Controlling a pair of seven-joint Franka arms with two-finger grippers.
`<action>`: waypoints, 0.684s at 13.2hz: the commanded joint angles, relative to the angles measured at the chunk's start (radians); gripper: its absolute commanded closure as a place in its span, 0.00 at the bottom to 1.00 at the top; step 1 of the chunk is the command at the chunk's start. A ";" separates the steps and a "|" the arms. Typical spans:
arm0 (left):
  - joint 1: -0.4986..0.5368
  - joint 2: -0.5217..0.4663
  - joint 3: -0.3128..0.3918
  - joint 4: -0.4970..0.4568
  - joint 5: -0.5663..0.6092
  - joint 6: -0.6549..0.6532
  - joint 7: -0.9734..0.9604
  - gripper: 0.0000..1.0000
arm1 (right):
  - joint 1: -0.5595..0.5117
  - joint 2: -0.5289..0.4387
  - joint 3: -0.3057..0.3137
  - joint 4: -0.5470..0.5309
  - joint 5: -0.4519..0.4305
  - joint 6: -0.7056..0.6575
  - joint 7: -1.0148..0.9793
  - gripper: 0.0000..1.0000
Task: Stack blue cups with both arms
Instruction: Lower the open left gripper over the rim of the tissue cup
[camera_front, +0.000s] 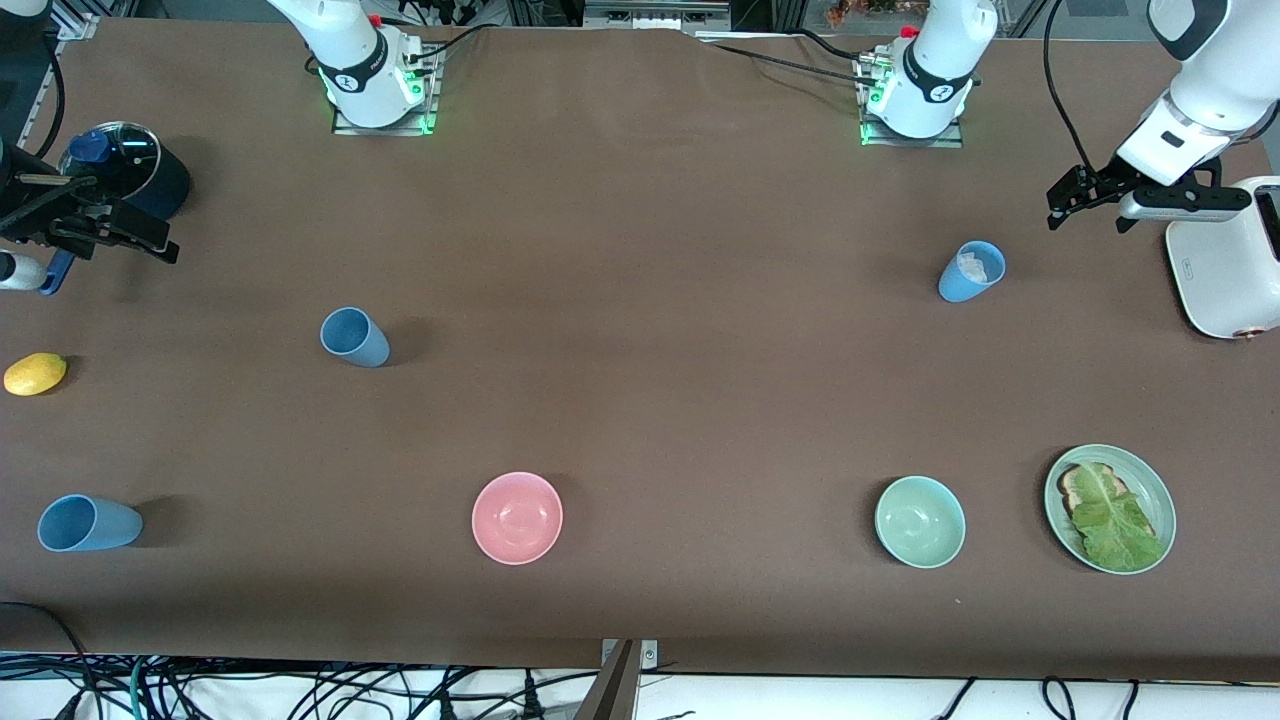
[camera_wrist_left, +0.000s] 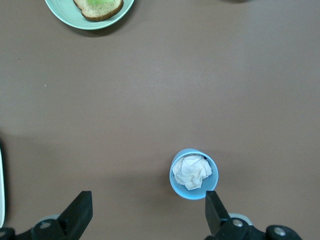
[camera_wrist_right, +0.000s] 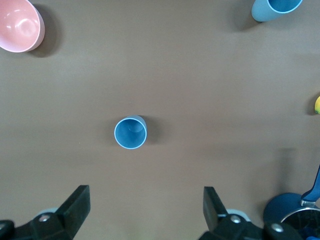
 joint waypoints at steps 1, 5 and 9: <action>-0.019 -0.029 0.032 -0.053 0.022 0.047 -0.025 0.01 | -0.003 -0.008 0.001 -0.004 0.005 0.004 0.000 0.00; -0.018 0.058 0.058 -0.060 0.023 0.092 -0.025 0.01 | -0.003 -0.008 0.001 -0.004 0.005 0.004 0.000 0.00; -0.010 0.149 0.058 -0.062 0.014 0.112 -0.025 0.01 | -0.003 -0.008 0.001 -0.004 0.005 0.004 0.000 0.00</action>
